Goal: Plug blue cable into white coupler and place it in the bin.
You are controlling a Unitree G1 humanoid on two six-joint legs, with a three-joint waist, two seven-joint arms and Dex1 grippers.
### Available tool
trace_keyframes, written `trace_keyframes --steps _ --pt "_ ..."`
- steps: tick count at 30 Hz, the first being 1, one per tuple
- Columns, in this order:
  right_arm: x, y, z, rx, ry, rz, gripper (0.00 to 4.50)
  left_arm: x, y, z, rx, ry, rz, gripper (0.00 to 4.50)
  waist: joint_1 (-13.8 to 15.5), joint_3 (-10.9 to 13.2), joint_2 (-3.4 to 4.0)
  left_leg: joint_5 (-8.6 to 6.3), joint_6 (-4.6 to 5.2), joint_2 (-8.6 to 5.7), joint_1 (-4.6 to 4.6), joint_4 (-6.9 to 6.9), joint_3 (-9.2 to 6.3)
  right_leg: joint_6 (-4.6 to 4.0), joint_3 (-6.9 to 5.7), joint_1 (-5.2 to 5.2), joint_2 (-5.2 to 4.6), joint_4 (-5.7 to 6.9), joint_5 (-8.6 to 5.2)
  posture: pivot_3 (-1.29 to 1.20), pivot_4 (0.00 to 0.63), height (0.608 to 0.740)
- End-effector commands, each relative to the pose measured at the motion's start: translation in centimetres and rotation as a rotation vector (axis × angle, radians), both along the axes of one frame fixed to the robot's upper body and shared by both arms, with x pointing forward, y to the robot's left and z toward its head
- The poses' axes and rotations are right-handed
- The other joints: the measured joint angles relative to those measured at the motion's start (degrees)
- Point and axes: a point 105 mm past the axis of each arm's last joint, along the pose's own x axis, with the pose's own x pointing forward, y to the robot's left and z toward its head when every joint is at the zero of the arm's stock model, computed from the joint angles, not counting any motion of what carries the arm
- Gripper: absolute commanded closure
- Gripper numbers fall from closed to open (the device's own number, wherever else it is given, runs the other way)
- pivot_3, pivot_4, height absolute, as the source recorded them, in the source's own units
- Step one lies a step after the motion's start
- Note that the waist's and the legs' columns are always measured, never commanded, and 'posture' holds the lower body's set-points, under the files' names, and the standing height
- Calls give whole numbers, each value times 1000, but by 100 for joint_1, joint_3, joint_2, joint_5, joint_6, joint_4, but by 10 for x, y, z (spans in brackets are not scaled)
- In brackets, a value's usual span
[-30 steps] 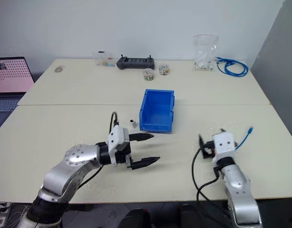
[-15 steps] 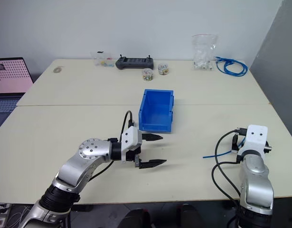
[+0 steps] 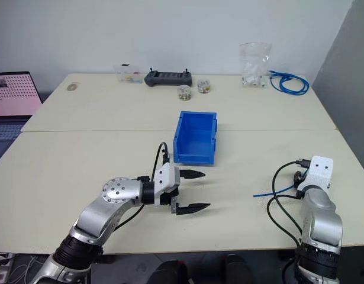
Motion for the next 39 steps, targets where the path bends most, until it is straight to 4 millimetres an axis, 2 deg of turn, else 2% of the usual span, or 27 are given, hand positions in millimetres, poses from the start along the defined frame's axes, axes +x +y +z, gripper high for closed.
trace_keyframes --steps 1,8,12,15,17,20,24,27,30,34,39 --pt "-1 -15 8 25 -36 -49 2828 -1 -4 6 -10 -38 -12 0 0 0 0 0 0 0 0 0 0 0 0 0 0 0 0 0 150 740" --pt "1 -35 21 36 -57 0 4433 0 -1 5 -1 -37 -8 0 1 0 1 0 1 -4 -2 0 2 0 0 0 0 -1 0 0 150 740" --pt "4 -36 36 -16 -39 169 4482 0 5 4 11 -27 3 0 0 2 5 0 2 -4 -2 0 4 1 1 0 1 -2 0 0 150 740" --pt "1 -24 51 -102 18 446 4482 0 18 0 41 -14 23 0 -9 1 9 0 2 -1 -2 -1 3 1 0 0 4 -2 -1 0 150 740" --pt "-9 -3 61 -220 83 734 4482 -1 30 -3 61 5 45 0 -17 4 13 -1 3 0 1 -5 2 1 -1 0 7 -5 -1 0 150 740" --pt "-29 45 67 -319 143 1163 4482 -8 51 -10 97 35 68 0 -44 10 23 -1 4 5 6 -8 5 26 1 0 6 -10 -16 0 150 740" --pt "-43 98 61 -383 155 1520 4482 -20 78 -25 162 72 107 0 -53 15 14 -1 3 21 29 -4 0 28 -5 23 12 -10 -18 0 150 740" --pt "-45 132 53 -415 148 1698 4482 -28 100 -38 225 81 140 0 -23 28 9 -1 3 20 44 -3 -4 26 -9 43 9 -17 -21 0 150 740" --pt "-44 156 47 -425 132 1801 4482 -29 113 -41 225 85 192 0 2 34 1 -1 2 18 41 0 -5 26 -10 44 6 -21 -21 0 150 740" --pt "-31 200 36 -439 107 1958 4482 -29 127 -41 220 72 268 0 13 50 -18 -1 2 16 37 0 -11 25 -15 43 0 -23 -20 0 150 740" --pt "-11 223 20 -481 165 2078 4482 -32 131 -41 216 62 310 0 13 57 -23 -1 2 15 38 0 -10 -3 -16 43 -2 -21 -4 0 150 740"
